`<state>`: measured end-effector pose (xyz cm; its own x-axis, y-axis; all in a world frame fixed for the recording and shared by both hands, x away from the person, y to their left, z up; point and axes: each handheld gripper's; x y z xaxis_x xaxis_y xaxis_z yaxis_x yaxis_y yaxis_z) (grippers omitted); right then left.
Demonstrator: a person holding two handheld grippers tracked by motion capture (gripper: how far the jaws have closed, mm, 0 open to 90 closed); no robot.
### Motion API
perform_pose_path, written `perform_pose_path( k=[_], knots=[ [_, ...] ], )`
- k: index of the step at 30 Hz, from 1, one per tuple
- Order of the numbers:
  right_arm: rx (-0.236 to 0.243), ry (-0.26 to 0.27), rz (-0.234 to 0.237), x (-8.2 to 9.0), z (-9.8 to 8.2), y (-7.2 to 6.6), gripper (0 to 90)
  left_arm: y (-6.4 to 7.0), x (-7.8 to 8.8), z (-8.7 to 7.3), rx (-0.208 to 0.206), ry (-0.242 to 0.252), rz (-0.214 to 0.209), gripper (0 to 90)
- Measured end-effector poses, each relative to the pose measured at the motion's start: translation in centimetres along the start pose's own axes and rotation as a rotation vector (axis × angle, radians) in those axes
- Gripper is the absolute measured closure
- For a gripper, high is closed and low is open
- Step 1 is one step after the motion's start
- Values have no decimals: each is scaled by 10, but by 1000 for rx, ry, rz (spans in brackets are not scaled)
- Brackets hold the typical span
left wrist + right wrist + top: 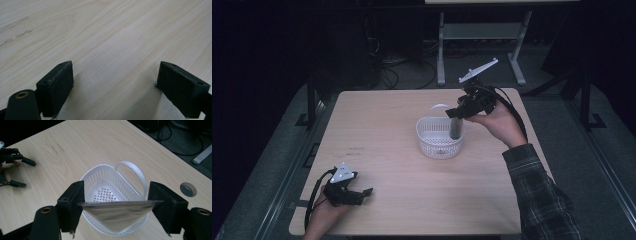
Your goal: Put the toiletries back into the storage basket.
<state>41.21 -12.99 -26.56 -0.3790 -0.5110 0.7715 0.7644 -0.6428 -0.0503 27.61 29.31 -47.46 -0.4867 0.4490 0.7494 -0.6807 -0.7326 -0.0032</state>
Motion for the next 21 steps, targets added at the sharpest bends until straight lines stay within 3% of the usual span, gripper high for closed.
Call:
perform_pose_path(
  k=[21],
  knots=[
    [-14, -52, -1, -36, -14, 6, 298, 0, 0, 0, -1, 0, 0, 127]
  ],
)
Point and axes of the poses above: each handheld gripper's, and its own axes: x roughly backward along the jaws, z roughly out of its top, y roughly to its right, and after that the axes turned 5 degrees about -y, right-handed
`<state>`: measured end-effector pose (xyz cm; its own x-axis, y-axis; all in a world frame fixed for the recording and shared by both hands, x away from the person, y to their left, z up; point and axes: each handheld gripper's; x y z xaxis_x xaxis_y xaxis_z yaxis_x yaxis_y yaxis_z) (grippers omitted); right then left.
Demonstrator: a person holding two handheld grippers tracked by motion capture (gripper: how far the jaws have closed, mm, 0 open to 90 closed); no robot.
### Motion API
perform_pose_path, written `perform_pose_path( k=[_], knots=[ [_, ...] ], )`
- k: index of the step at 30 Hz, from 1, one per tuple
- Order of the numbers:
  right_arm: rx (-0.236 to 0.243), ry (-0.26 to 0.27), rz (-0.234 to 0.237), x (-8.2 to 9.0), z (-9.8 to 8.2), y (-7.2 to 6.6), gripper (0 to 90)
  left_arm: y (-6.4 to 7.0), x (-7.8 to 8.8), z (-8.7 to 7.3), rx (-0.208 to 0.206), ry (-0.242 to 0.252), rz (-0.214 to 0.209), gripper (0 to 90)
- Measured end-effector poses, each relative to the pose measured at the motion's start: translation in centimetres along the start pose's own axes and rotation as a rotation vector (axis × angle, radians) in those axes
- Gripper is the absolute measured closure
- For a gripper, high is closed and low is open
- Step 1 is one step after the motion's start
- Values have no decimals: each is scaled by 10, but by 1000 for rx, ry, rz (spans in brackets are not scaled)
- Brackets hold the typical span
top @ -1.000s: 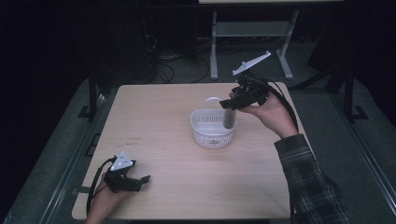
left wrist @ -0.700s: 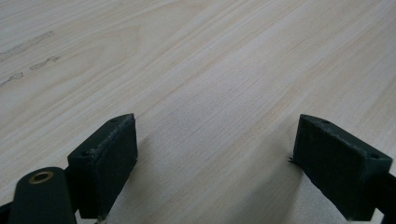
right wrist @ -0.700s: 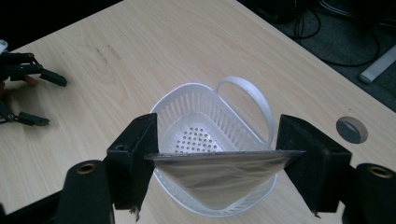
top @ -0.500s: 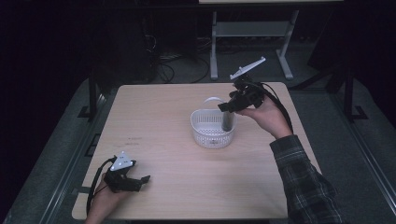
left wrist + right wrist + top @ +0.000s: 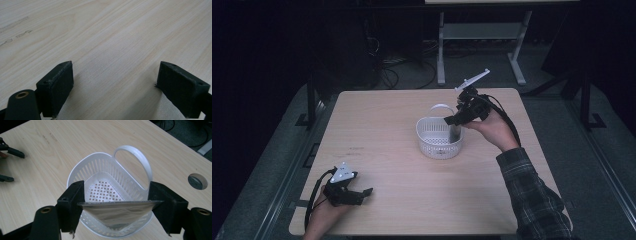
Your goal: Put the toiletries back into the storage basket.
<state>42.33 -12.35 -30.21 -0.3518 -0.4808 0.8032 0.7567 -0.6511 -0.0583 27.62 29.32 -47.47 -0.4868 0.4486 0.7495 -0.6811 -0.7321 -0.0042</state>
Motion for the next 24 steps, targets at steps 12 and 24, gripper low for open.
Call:
perform_pose_path(
  k=[12, 24],
  knots=[
    [8, -37, -6, -18, -4, 1, 298, 0, 0, 0, 0, -1, -1, 126],
    [8, -75, -4, -32, -9, 3, 297, 0, 0, 0, -3, -3, -1, 127]
  ],
)
Point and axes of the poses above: each handheld gripper's, and its own axes: x roughly backward along the jaws, z roughly out of its top, y roughly to its right, and after that the axes turned 5 degrees about -y, right-handed
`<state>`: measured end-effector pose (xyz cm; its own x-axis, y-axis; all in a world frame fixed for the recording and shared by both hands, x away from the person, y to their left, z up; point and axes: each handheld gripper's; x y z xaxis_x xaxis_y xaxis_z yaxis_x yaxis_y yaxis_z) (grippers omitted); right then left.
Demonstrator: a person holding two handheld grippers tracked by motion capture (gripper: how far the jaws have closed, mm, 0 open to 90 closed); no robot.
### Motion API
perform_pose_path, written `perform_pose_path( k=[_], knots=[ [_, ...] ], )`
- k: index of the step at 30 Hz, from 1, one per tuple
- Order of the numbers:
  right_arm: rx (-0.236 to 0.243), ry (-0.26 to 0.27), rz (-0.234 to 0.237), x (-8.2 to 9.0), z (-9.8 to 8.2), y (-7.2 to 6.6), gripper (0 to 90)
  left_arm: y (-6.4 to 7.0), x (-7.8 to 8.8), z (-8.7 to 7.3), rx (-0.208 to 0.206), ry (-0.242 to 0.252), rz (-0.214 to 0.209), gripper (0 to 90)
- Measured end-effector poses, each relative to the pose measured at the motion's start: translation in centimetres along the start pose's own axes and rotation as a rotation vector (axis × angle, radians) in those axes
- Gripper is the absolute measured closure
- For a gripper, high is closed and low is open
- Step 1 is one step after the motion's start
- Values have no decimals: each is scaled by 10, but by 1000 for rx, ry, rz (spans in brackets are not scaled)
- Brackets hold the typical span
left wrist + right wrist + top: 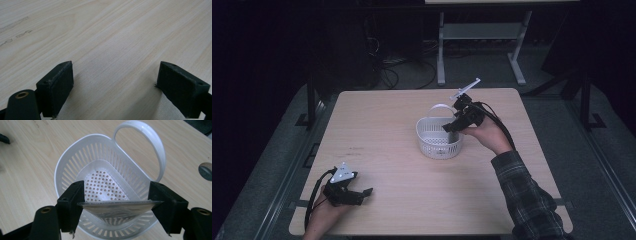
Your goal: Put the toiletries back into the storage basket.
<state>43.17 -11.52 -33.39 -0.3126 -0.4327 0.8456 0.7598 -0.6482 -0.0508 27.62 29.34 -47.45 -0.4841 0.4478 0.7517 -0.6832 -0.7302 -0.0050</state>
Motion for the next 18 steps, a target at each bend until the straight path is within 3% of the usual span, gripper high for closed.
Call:
perform_pose_path(
  k=[18],
  knots=[
    [-2, -40, 0, -10, -5, 0, 295, 0, 0, 0, 2, 1, 0, 127]
  ],
)
Point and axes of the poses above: each handheld gripper's, and its own axes: x roughly backward along the jaws, z roughly out of its top, y roughly to its right, and after that the axes turned 5 degrees about -y, right-handed
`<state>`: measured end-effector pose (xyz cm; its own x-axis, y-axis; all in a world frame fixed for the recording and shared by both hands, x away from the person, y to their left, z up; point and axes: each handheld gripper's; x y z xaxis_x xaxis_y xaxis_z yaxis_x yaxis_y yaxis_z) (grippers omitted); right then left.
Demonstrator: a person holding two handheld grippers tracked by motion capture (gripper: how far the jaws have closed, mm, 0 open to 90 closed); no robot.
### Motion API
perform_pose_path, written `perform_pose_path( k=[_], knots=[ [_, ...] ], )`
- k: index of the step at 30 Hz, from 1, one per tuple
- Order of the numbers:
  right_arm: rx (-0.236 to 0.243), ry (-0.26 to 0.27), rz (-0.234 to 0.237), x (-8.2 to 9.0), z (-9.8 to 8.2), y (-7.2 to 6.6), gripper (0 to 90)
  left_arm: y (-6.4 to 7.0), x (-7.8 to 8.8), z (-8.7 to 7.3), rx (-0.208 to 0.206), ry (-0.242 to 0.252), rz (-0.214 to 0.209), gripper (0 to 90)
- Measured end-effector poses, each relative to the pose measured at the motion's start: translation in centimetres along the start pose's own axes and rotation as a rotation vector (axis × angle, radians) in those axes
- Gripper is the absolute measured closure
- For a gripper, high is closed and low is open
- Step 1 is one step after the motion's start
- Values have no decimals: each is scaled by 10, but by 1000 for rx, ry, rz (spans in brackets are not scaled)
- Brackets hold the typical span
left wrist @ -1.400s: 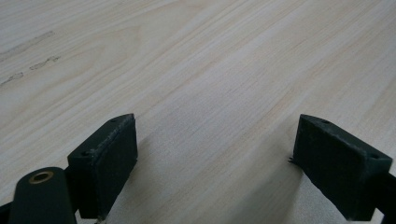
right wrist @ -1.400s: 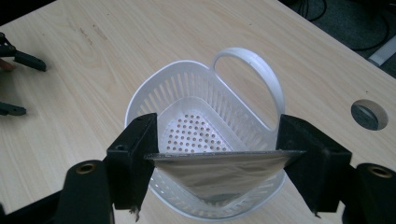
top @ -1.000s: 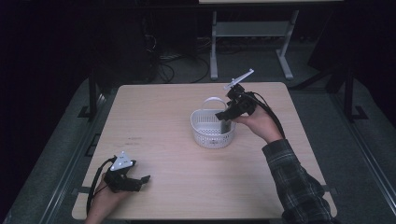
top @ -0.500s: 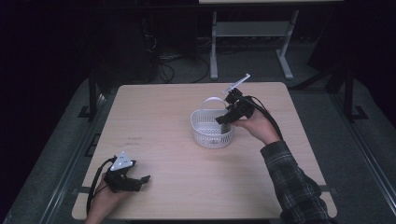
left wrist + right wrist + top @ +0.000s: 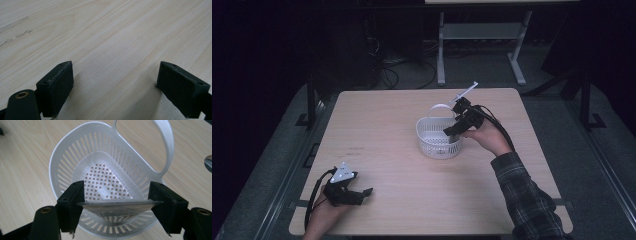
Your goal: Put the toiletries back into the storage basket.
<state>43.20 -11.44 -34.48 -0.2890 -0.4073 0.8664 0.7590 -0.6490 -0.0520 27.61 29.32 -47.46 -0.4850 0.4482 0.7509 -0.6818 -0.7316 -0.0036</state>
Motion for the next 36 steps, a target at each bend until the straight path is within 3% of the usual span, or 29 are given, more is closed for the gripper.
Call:
perform_pose_path(
  k=[5, 9, 14, 18, 28, 36],
  knots=[
    [-7, -4, 3, 0, 0, 0, 281, 0, 0, 0, 1, 1, 0, 126],
    [-10, 3, -7, 0, -1, 0, 150, 0, 0, 0, 2, 1, 0, 127],
    [-12, 17, -17, 3, -5, 1, 97, 0, 0, 0, -1, 1, -1, 126],
    [-20, 19, -22, 6, -9, 1, 92, 0, 0, 0, 0, 1, -1, 127],
    [-51, 92, -43, 25, -34, 1, 94, 0, 0, 0, 0, 2, -1, 126],
    [-73, 102, -47, 30, -54, 1, 96, 0, 0, 0, -2, 1, 0, 127]
  ],
)
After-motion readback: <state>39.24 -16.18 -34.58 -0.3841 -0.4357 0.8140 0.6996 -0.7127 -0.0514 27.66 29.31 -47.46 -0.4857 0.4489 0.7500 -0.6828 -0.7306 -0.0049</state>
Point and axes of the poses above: each handheld gripper's, and its own axes: x roughly backward along the jaws, z roughly out of its top, y roughly to its right, and after that the axes turned 5 degrees about -y, right-handed
